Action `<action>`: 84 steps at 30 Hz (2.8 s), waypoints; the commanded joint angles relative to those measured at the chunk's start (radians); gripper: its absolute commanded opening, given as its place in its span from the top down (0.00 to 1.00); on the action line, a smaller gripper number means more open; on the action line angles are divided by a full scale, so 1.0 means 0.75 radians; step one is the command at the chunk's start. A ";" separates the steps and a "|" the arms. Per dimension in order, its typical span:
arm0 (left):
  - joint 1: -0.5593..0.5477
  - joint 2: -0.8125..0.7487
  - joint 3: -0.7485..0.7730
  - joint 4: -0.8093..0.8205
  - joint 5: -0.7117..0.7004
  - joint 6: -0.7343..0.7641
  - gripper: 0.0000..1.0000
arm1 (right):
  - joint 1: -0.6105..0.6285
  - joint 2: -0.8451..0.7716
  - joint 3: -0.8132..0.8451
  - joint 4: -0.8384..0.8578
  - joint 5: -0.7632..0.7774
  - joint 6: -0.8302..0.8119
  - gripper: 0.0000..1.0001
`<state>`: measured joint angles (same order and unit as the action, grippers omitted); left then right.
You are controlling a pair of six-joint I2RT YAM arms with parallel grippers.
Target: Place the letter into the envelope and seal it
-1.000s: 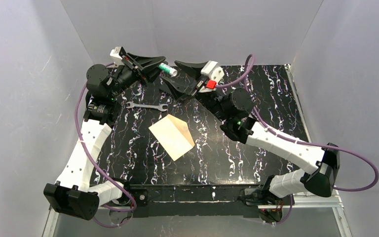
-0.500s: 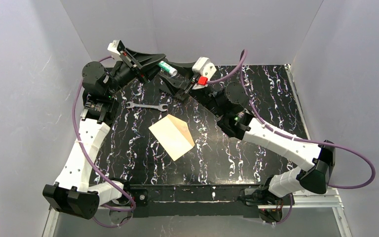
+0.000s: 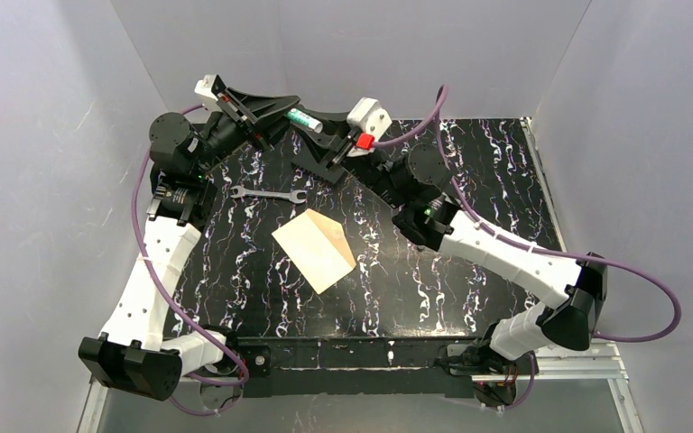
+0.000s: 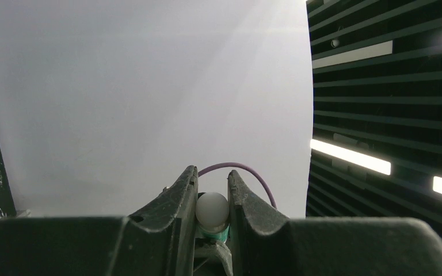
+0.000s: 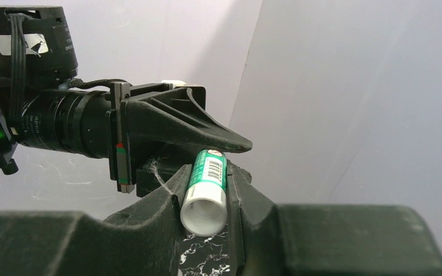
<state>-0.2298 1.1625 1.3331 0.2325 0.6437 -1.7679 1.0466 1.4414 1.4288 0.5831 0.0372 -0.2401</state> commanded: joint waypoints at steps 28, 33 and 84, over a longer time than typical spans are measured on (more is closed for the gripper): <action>0.012 -0.237 -0.150 -0.636 -0.153 0.793 0.22 | -0.011 -0.035 0.157 -0.691 0.584 0.470 0.99; 0.012 -0.312 -0.259 -1.085 -0.351 1.173 0.37 | -0.062 0.001 0.082 -1.101 0.525 0.762 0.99; 0.100 0.848 -0.494 -0.803 -0.311 1.520 0.99 | -0.005 0.907 0.134 -1.240 0.376 0.840 0.99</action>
<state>-0.1535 1.7599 0.9646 -0.3283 0.4351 -0.6548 1.0428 2.0830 1.5578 -0.4160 0.2317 0.4271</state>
